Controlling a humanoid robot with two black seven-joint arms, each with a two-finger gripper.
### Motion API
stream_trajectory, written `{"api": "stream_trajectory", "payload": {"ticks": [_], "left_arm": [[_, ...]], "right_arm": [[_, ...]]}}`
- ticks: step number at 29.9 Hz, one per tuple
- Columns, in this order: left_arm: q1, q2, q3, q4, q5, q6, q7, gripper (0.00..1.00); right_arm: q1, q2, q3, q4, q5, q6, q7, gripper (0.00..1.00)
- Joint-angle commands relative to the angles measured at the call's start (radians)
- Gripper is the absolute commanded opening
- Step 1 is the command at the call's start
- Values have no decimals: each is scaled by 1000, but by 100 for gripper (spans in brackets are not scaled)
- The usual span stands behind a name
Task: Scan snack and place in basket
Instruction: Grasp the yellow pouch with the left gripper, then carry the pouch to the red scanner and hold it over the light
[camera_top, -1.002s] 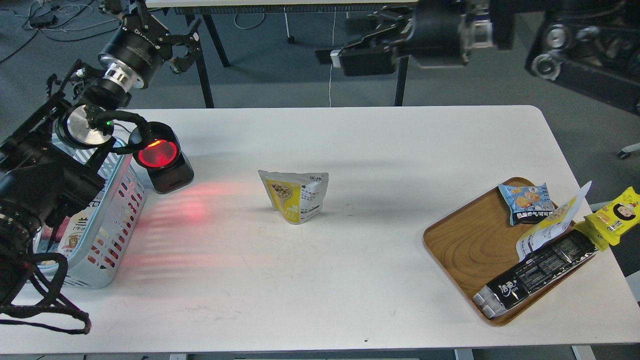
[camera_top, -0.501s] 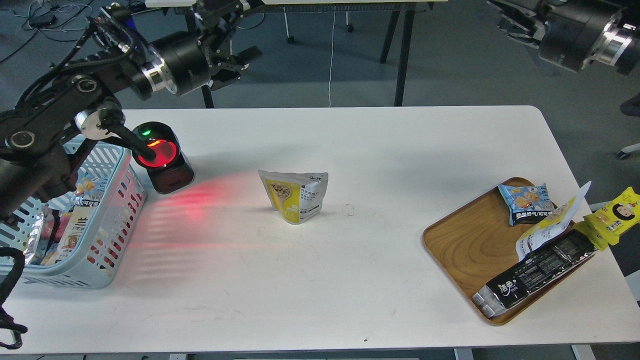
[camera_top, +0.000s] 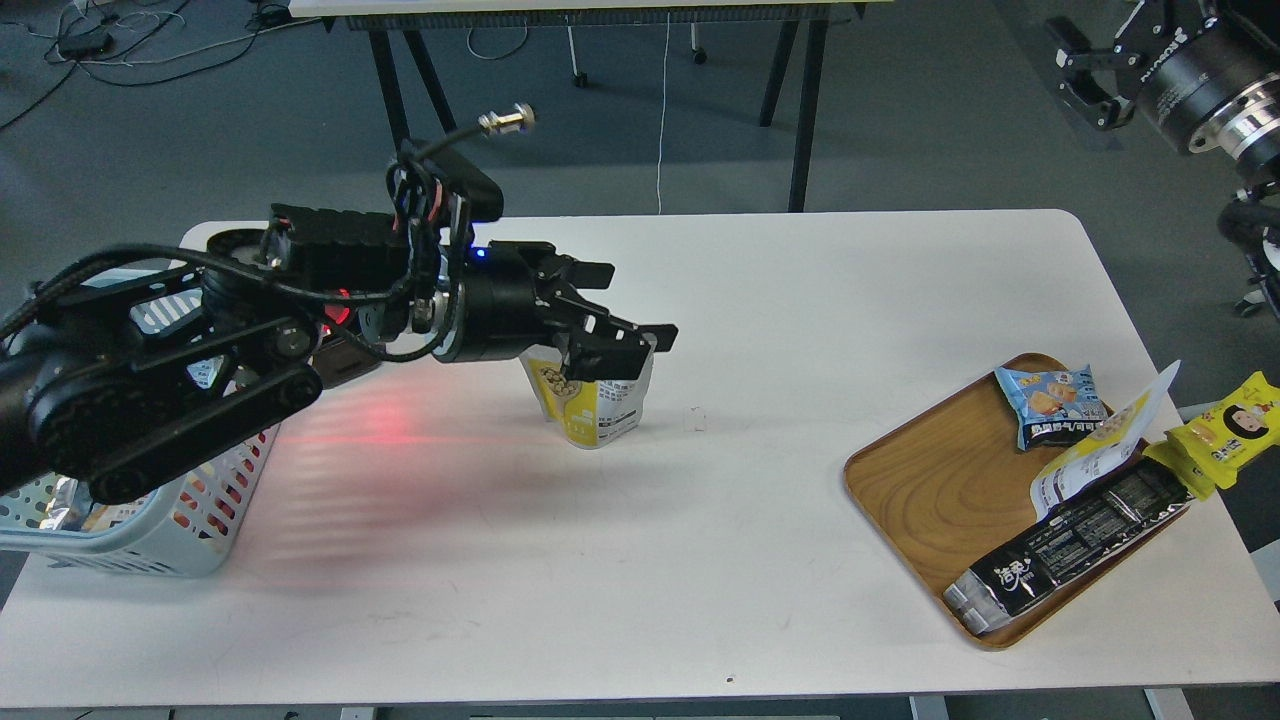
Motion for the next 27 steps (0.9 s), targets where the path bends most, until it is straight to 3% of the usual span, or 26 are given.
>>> {"api": "stream_trajectory", "payload": {"ticks": [1,7,15,23,27], "left_arm": [[-3,-3,16,4,231,0,-7,96],[-5,-35,19,56,276,0,-8,95],[3,-112,73,165,286,0,-10,86],[0,-106,148,166,286,0,-48,78],[-3,-104,148,185,286,0,-80,48]], "right_arm": [[-89,22,55,-18,22,19,0,97],[-223,31,107,-21,19,20,0,97],[-243,79,188,-24,19,13,0,97],[-234,113,276,-28,19,5,0,98],[-229,116,276,-28,18,5,0,98]]}}
